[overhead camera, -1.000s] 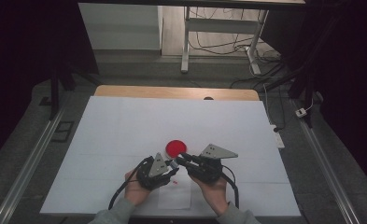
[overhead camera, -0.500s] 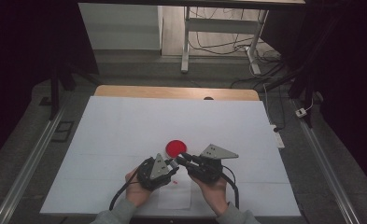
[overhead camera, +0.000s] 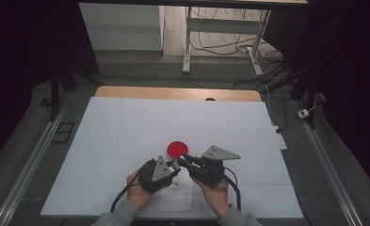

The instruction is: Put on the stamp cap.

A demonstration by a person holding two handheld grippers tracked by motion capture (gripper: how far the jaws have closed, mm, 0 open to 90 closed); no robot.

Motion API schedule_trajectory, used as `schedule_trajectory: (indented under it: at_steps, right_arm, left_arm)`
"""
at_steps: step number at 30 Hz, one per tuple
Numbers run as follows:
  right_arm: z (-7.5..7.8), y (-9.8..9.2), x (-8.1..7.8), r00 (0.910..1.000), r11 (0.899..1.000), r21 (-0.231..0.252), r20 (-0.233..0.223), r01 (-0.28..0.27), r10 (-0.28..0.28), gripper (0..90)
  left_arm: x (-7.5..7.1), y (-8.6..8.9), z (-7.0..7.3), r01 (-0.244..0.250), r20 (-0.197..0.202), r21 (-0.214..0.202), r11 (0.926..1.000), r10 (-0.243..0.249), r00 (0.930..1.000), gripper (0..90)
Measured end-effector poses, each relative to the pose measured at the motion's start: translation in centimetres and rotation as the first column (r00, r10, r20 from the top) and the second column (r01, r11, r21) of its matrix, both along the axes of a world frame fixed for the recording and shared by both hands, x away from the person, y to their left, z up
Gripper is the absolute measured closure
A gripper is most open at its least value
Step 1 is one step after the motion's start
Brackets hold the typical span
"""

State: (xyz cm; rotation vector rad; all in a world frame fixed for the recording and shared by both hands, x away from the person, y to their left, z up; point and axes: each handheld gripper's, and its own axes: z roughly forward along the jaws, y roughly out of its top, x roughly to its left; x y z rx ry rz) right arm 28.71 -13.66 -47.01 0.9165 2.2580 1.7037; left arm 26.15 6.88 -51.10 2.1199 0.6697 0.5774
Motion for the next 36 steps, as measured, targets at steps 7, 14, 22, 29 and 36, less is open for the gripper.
schedule_trajectory:
  at_steps: [7, 14, 22, 29, 36]
  right_arm:
    - [-0.04, 0.05, -0.04, 1.0000, 1.000, 0.000, -0.005, 0.003, -0.003, 75.3]
    - [-0.24, 0.02, 0.07, 0.9998, 1.000, 0.012, -0.022, -0.001, 0.002, 75.4]
    - [-0.25, -0.10, 0.16, 0.9995, 1.000, 0.019, -0.032, -0.006, 0.006, 75.5]
    - [-0.52, 0.05, 0.23, 0.9990, 1.000, 0.003, -0.043, -0.014, 0.014, 75.6]
    - [-0.62, 0.09, 0.30, 0.9982, 1.000, -0.006, -0.055, -0.023, 0.023, 75.7]
  left_arm:
    - [-0.06, 0.01, 0.02, -0.007, 0.012, 0.012, 0.9999, 0.007, 0.9999, 65.3]
    - [-0.20, -0.14, -0.01, -0.013, 0.024, 0.022, 0.9997, 0.013, 0.9996, 65.5]
    - [-0.33, -0.16, 0.01, -0.018, 0.048, 0.031, 0.9993, 0.017, 0.9987, 65.6]
    - [-0.44, -0.34, -0.05, -0.021, 0.052, 0.039, 0.9990, 0.019, 0.9985, 65.7]
    - [-0.54, -0.40, 0.02, -0.017, 0.058, 0.053, 0.9985, 0.014, 0.9982, 65.6]
